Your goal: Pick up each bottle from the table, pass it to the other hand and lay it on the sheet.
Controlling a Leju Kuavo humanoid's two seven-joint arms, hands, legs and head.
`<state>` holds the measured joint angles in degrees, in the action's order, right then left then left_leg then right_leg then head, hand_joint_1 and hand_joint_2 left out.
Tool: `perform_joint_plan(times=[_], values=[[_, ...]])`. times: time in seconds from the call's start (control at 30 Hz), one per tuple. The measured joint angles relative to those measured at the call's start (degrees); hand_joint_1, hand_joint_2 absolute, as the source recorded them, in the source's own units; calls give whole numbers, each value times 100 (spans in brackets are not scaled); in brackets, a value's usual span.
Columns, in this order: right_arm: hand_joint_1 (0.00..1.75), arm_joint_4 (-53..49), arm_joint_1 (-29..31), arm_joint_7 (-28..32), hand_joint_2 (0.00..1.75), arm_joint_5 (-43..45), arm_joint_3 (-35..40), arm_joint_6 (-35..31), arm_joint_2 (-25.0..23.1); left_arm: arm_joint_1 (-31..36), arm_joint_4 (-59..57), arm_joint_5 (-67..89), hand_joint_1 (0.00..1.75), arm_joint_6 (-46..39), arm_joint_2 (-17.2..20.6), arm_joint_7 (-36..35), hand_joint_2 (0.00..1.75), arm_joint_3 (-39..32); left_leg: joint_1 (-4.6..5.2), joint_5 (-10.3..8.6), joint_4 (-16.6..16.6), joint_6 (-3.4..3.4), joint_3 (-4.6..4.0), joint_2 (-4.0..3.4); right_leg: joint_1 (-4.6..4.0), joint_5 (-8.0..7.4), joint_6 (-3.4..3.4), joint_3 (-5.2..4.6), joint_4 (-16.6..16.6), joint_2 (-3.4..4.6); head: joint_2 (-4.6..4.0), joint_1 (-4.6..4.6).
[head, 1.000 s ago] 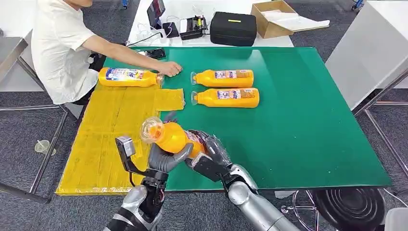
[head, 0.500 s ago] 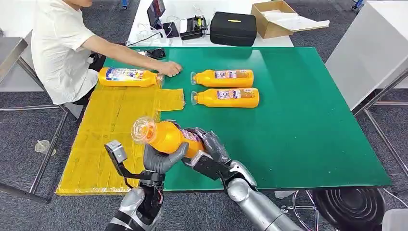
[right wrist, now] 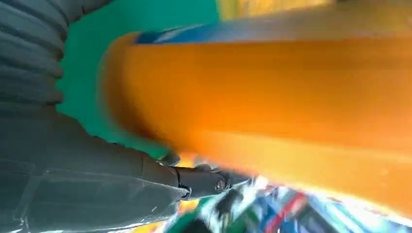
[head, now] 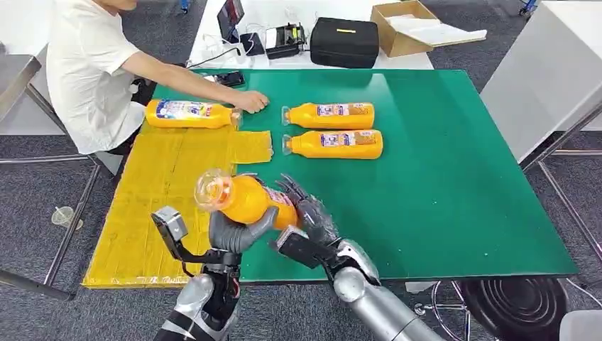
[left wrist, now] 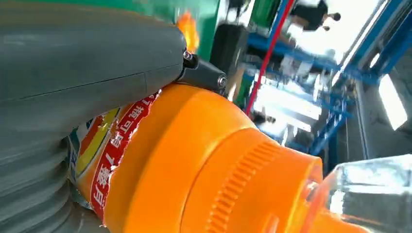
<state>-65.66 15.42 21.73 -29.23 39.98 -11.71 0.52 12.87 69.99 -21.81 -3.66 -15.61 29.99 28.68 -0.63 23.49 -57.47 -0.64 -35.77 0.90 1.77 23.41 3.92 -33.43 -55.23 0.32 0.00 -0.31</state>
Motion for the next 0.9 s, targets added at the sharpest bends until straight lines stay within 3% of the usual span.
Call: perform_joint_plan(times=[0.1, 0.4, 0.43, 0.57, 0.77, 0.83, 0.9], values=[[0, 48, -194, 43, 175, -174, -253, -739, 50, -21, 111, 144, 175, -226, 41, 26, 175, -35, 0, 0, 0, 0, -5, 2, 0, 0, 0, 0, 0, -2, 0, 0], [0, 116, -379, 81, 175, -216, -581, -845, 144, -83, 251, 190, 175, -274, 70, 30, 175, -85, 0, 1, 0, 0, -6, -1, -1, 0, 0, -4, 0, 0, 0, 0], [0, 118, -390, 65, 0, -251, -599, -924, 149, -86, 258, 240, 175, -343, 70, 48, 175, -85, 0, 1, 0, 0, -5, -1, 0, 0, 0, -4, 0, 0, 0, 0], [0, 129, -546, -25, 0, -861, -1113, -2294, 203, -144, 337, 912, 175, -1113, 140, 227, 175, -101, 1, 1, -1, 0, -6, 3, 1, 0, 0, -2, 0, -6, 0, -2], [0, -370, -1139, 1489, 0, -229, -2893, -2353, 111, -162, 323, 2851, 175, -2936, 400, 356, 175, -181, 3, 2, -2, -1, -15, 21, 4, 1, 2, -6, 1, -22, 0, 0], [0, -639, -1343, 1681, 0, -113, -3314, -2351, -18, -94, 187, 3654, 175, -3331, 461, 95, 175, -214, 1, 2, -1, -1, -15, 25, 1, 3, 1, -5, 1, -27, 0, 2], [0, -846, -1472, 1727, 0, 1, -3657, -2351, -158, -16, -82, 5507, 175, -3580, 533, -533, 175, -292, 1, 2, 1, 0, -15, 24, -2, 2, 1, -7, 1, -26, 0, -2]])
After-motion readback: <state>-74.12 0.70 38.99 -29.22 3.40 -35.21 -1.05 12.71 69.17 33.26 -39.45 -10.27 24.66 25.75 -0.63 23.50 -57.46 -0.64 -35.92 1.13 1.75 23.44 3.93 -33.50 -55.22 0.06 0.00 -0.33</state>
